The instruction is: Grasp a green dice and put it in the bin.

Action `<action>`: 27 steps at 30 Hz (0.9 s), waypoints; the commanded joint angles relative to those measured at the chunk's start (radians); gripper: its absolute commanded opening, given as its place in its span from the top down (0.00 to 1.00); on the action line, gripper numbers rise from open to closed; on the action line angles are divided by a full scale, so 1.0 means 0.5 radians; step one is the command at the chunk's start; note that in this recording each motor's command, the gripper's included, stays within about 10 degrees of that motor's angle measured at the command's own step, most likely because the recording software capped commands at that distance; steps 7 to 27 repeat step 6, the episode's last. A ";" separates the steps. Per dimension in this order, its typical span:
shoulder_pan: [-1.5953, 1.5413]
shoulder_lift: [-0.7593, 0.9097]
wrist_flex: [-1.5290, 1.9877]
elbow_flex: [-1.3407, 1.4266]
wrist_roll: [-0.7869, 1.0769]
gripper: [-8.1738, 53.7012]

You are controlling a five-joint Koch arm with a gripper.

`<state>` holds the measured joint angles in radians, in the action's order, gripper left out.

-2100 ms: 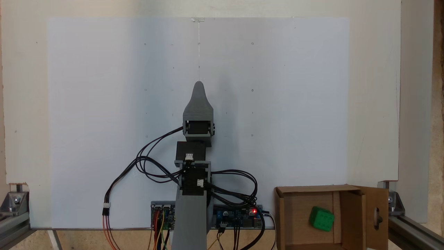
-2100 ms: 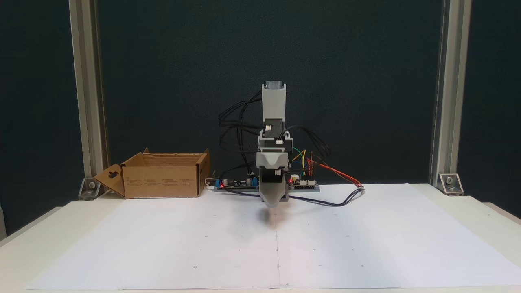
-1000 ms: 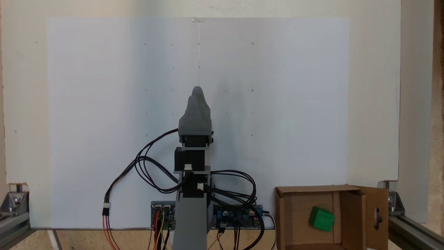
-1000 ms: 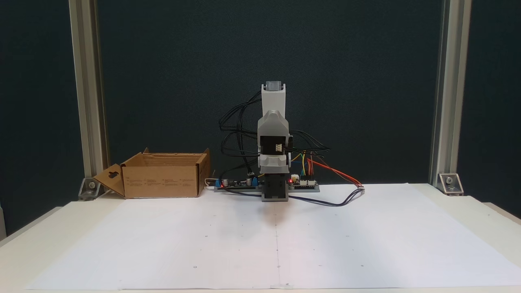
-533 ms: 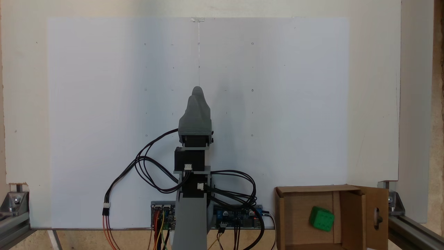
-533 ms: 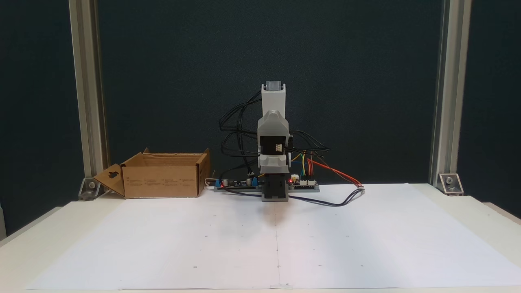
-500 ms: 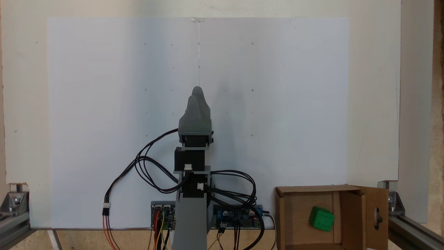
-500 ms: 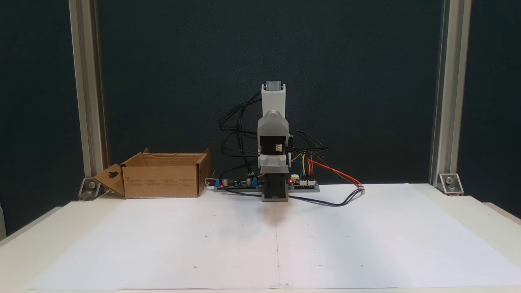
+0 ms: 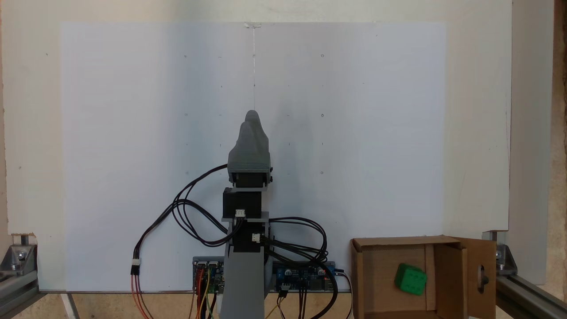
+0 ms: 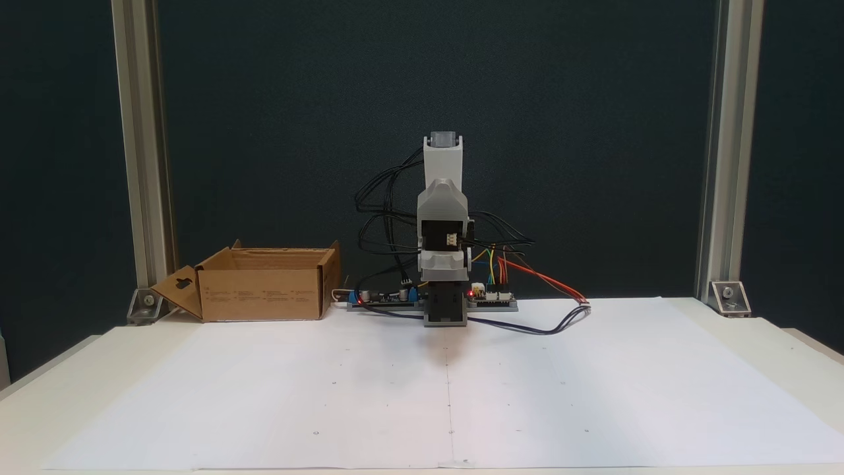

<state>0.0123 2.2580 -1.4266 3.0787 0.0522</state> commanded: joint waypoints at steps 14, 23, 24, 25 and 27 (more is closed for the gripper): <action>0.000 0.212 -0.110 0.098 -0.083 0.15; 0.000 0.212 -0.110 0.098 -0.083 0.15; 0.000 0.212 -0.110 0.098 -0.083 0.15; 0.000 0.212 -0.110 0.098 -0.083 0.15; 0.000 0.212 -0.110 0.098 -0.083 0.15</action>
